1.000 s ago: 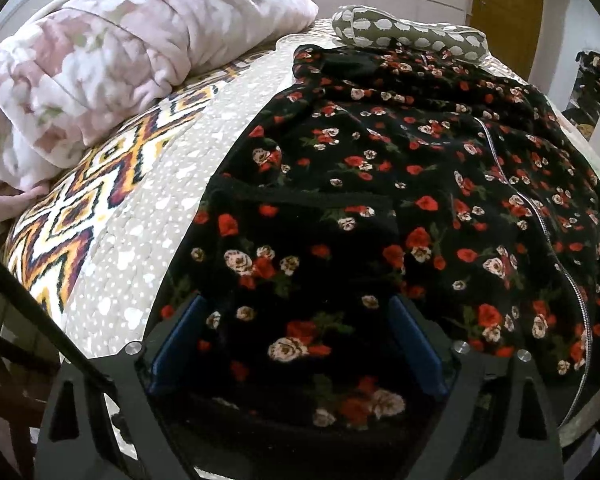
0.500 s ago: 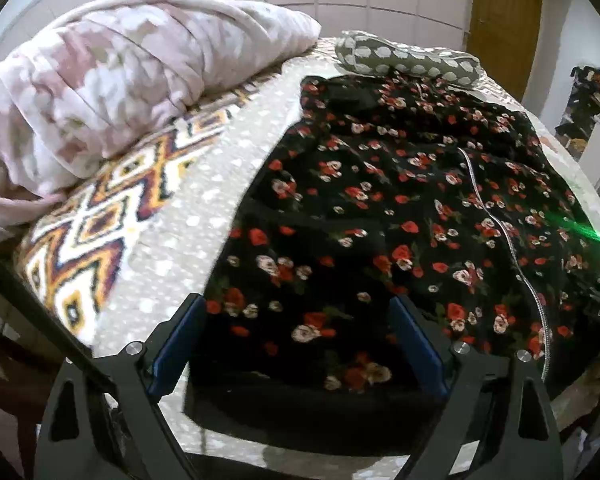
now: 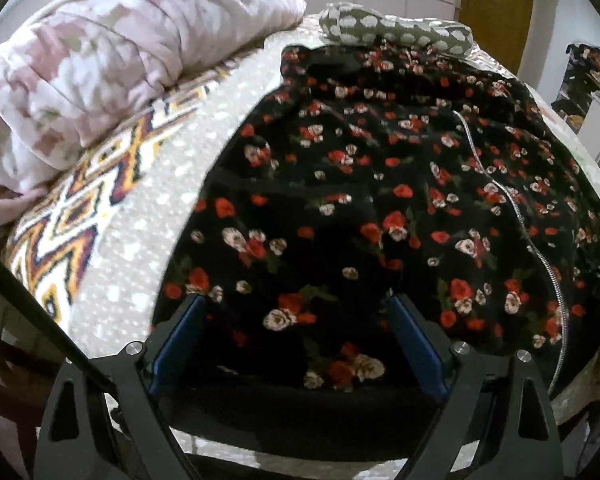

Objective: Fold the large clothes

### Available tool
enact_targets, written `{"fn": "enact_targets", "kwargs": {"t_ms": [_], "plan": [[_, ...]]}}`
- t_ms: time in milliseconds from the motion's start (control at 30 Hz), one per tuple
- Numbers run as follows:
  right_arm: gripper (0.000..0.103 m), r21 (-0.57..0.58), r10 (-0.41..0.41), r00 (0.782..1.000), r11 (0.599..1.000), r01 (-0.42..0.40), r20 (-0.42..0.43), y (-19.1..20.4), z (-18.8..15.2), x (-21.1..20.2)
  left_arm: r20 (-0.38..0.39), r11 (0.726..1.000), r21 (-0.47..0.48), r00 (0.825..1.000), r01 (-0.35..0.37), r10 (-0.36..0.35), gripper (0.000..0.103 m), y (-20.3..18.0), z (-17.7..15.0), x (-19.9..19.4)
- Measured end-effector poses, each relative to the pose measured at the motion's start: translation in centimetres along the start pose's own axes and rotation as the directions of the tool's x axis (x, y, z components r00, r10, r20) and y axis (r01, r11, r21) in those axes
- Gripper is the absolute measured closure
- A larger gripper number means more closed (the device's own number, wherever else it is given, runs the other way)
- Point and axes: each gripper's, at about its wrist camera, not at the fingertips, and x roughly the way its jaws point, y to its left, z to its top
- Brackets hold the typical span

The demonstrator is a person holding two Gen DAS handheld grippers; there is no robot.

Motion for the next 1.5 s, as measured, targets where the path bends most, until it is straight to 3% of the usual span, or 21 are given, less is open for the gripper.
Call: {"fn": "enact_targets", "kwargs": {"t_ms": [167,367,567,700,800,867,900,967,1067,1267,1500], "plan": [[0.001,0.011,0.033,0.999,0.999,-0.032,-0.018,-0.5,0.2,0.3,-0.001,1.0,0.001,1.0,-0.001,0.001,0.009,-0.1,-0.1,0.5],[0.001,0.03,0.063,0.997,0.997,-0.064,0.034,-0.9,-0.5,-0.1,0.017,1.0,0.019,1.0,-0.025,0.025,0.002,-0.5,-0.4,0.9],[0.0,-0.011,0.025,0.999,1.0,-0.026,-0.027,-0.2,0.3,0.3,0.021,1.0,0.019,0.999,-0.024,0.024,0.0,-0.4,-0.3,0.9],[0.0,-0.053,0.002,0.999,0.999,-0.004,-0.042,0.3,0.4,0.3,0.018,1.0,0.008,1.0,0.007,-0.007,0.008,-0.1,-0.2,0.0],[0.0,-0.052,0.027,0.997,0.998,-0.031,-0.073,-0.1,0.7,0.3,0.067,1.0,0.002,0.998,0.009,-0.009,0.012,0.5,0.0,-2.1],[0.006,-0.047,0.064,0.994,0.997,-0.068,-0.092,-0.6,0.9,0.1,0.108,1.0,-0.003,0.994,-0.012,0.012,0.012,1.1,0.1,-3.6],[0.013,-0.042,0.079,0.993,0.996,-0.083,-0.088,-1.0,0.9,-0.5,0.121,1.0,-0.002,0.992,-0.024,0.024,0.012,1.4,0.2,-4.2],[0.016,-0.032,0.087,0.995,0.996,-0.089,-0.056,-1.6,0.7,-1.9,0.141,0.998,0.002,0.988,-0.065,0.064,0.012,2.1,0.4,-5.0],[0.016,-0.008,0.068,0.998,0.998,-0.068,-0.005,-3.0,0.6,-3.7,0.162,0.993,0.005,0.98,-0.121,0.119,0.012,2.8,0.5,-5.6],[0.016,0.031,0.059,0.998,0.998,-0.06,0.028,-5.1,1.1,-5.9,0.131,0.991,-0.039,0.983,-0.127,0.131,0.012,4.7,0.4,-5.1],[0.016,0.062,0.04,0.999,0.997,-0.039,-0.017,-6.3,1.5,-4.8,0.092,0.987,-0.065,0.984,-0.15,0.155,0.012,5.8,0.0,-4.1]]}}
